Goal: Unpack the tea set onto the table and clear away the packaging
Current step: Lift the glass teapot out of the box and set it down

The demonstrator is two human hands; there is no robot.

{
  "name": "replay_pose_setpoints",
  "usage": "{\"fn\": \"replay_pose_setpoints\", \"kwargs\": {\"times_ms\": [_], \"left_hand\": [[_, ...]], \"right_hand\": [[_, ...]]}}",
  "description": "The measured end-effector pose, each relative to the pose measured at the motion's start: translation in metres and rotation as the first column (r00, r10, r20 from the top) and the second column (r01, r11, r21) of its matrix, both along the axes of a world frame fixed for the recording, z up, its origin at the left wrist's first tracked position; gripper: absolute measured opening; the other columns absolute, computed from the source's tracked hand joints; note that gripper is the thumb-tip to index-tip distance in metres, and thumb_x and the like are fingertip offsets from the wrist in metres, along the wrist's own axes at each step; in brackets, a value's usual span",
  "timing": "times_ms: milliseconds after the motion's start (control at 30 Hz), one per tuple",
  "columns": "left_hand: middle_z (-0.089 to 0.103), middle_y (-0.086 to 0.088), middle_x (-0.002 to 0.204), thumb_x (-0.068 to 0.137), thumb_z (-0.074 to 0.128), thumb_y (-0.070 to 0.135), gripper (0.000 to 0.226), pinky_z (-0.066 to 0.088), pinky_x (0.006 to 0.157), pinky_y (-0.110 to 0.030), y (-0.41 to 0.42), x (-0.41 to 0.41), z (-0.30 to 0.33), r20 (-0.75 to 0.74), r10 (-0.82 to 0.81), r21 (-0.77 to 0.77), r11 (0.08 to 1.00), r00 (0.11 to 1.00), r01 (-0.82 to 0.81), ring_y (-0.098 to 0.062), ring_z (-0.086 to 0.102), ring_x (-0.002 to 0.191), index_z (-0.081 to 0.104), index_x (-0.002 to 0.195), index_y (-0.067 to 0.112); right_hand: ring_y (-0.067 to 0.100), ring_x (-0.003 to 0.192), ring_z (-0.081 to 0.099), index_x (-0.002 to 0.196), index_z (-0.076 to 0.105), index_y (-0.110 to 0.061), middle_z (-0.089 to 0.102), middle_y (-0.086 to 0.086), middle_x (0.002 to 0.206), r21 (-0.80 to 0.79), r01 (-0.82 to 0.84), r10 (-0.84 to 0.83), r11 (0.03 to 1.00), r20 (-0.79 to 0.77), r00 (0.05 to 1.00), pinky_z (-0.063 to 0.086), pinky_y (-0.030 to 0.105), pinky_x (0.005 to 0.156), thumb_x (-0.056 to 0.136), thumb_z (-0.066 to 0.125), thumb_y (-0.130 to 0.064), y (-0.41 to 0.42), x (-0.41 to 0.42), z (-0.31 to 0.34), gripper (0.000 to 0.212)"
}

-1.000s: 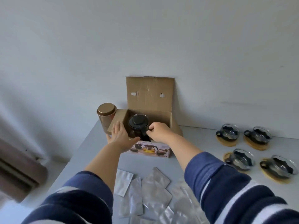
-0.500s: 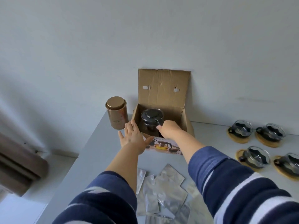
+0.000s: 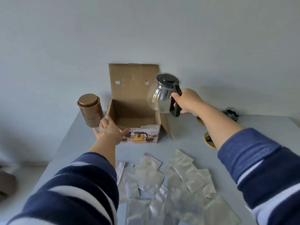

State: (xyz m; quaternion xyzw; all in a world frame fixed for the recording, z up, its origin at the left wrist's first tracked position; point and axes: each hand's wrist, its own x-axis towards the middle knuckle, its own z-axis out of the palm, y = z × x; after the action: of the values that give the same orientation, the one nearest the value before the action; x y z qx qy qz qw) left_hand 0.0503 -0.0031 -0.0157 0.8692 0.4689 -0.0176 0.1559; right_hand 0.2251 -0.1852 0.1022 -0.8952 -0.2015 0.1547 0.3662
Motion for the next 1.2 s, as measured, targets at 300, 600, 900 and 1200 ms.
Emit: {"fn": "replay_pose_setpoints", "kwargs": {"times_ms": [300, 600, 900, 1200], "left_hand": [[0.001, -0.008, 0.162, 0.083, 0.051, 0.066, 0.108, 0.003, 0.119, -0.056, 0.001, 0.003, -0.010, 0.077, 0.020, 0.006, 1.000, 0.997, -0.020, -0.027, 0.002, 0.150, -0.012, 0.152, 0.013], [0.001, -0.008, 0.162, 0.083, 0.049, 0.067, 0.108, 0.002, 0.118, -0.055, 0.000, 0.006, -0.014, 0.086, 0.026, 0.010, 1.000, 0.996, -0.027, -0.027, 0.002, 0.150, -0.012, 0.152, 0.013], [-0.004, -0.008, 0.162, 0.084, 0.048, 0.066, 0.105, 0.000, 0.117, -0.057, -0.003, 0.007, -0.014, 0.091, 0.032, 0.011, 0.999, 0.995, -0.033, -0.028, -0.001, 0.150, -0.012, 0.151, 0.012], [-0.005, 0.003, 0.161, 0.091, 0.034, 0.064, 0.085, 0.014, 0.116, -0.059, 0.003, -0.007, -0.021, 0.472, 0.210, -0.098, 0.978, 0.856, -0.186, -0.032, 0.017, 0.147, -0.003, 0.153, 0.019]], "right_hand": [[0.038, 0.095, 0.064, 0.107, 0.059, 0.003, 0.067, 0.020, 0.105, -0.173, 0.212, -0.208, 0.962, 0.036, 0.977, 0.055, 0.044, 0.083, 0.097, 0.041, -0.038, -0.056, 0.029, -0.084, 0.046], [0.038, 0.107, 0.059, 0.116, 0.053, 0.005, 0.061, 0.023, 0.117, -0.229, 0.284, -0.287, 0.931, 0.021, 0.958, 0.043, 0.034, 0.077, 0.100, 0.040, -0.033, -0.051, 0.059, -0.119, 0.043], [0.039, 0.118, 0.049, 0.125, 0.041, 0.000, 0.050, 0.021, 0.130, -0.274, 0.426, -0.377, 0.862, 0.214, 0.901, 0.043, 0.044, 0.088, 0.094, 0.043, -0.047, -0.048, 0.052, -0.124, 0.057], [0.023, 0.057, 0.058, 0.126, 0.031, -0.005, 0.065, 0.017, 0.090, -0.016, 0.485, -0.398, 0.874, -0.597, 0.696, 0.045, 0.027, 0.048, 0.098, 0.041, -0.030, -0.013, -0.023, -0.151, 0.039]]}}
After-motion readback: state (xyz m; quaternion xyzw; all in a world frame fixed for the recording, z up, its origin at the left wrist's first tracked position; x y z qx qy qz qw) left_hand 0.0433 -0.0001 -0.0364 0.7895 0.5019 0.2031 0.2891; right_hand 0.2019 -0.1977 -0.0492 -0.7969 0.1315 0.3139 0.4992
